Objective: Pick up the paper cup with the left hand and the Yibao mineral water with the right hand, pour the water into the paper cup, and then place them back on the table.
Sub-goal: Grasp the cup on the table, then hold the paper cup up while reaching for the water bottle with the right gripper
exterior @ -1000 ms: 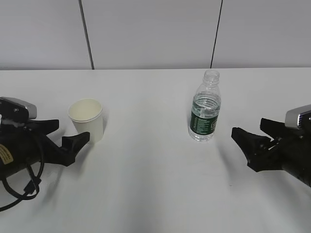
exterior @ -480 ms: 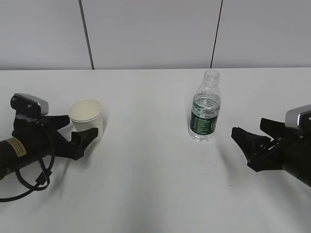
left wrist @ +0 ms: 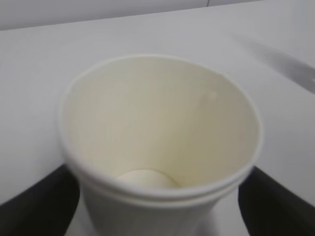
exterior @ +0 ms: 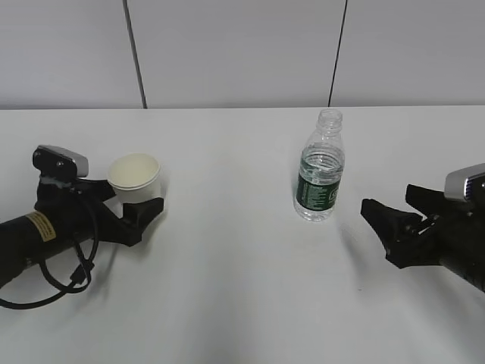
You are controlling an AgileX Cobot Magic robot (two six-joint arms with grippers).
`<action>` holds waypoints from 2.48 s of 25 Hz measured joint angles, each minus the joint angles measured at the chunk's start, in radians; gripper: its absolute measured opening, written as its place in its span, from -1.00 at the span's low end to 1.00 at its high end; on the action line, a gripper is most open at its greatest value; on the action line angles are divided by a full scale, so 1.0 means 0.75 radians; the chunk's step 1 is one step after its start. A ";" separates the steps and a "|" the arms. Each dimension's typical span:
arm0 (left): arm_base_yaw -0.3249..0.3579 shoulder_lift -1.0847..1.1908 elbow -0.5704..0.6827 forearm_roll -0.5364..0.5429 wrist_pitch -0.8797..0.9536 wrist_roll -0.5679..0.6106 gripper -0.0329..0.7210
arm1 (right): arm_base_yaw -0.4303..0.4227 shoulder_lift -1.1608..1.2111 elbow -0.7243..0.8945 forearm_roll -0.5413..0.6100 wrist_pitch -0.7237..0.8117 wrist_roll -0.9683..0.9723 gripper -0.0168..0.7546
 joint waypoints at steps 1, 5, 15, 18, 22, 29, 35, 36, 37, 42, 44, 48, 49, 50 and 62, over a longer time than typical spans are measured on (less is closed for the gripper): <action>-0.017 0.000 -0.003 -0.003 -0.001 0.000 0.66 | 0.000 0.000 0.000 0.000 0.000 0.000 0.56; -0.075 0.003 -0.026 -0.057 -0.001 0.000 0.66 | 0.000 0.000 0.000 0.000 0.000 0.000 0.56; -0.082 0.019 -0.028 -0.130 -0.002 0.000 0.63 | 0.000 0.000 0.000 0.000 0.000 0.000 0.56; -0.082 0.019 -0.028 -0.130 -0.002 0.000 0.52 | 0.000 0.000 0.000 0.000 0.000 0.000 0.56; -0.082 0.019 -0.028 -0.130 -0.002 0.000 0.36 | 0.000 0.000 0.000 0.000 0.000 0.000 0.56; -0.082 0.019 -0.028 -0.130 -0.002 0.000 0.27 | 0.000 0.000 0.000 0.024 0.000 0.000 0.56; -0.082 0.019 -0.028 -0.128 -0.003 0.000 0.26 | 0.000 0.000 -0.005 0.029 0.000 0.000 0.60; -0.082 0.019 -0.028 -0.127 -0.003 0.000 0.26 | 0.000 0.000 -0.005 0.029 0.000 0.000 0.60; -0.082 0.019 -0.028 -0.127 -0.003 0.000 0.26 | 0.000 0.000 -0.019 0.024 0.000 0.000 0.64; -0.082 0.019 -0.028 -0.118 -0.003 0.000 0.26 | 0.000 0.000 -0.067 0.015 0.000 0.000 0.66; -0.082 0.019 -0.028 -0.113 -0.003 0.000 0.26 | 0.000 0.022 -0.115 0.001 0.000 0.000 0.67; -0.082 0.019 -0.028 -0.109 -0.003 0.000 0.26 | 0.000 0.112 -0.176 -0.029 -0.002 0.006 0.67; -0.082 0.019 -0.028 -0.109 -0.003 0.000 0.26 | 0.000 0.137 -0.190 -0.036 -0.002 0.009 0.67; -0.082 0.019 -0.028 -0.108 -0.003 0.000 0.26 | 0.000 0.192 -0.217 -0.048 -0.003 0.014 0.67; -0.082 0.019 -0.028 -0.105 -0.004 0.000 0.26 | 0.000 0.486 -0.480 -0.150 -0.003 0.080 0.67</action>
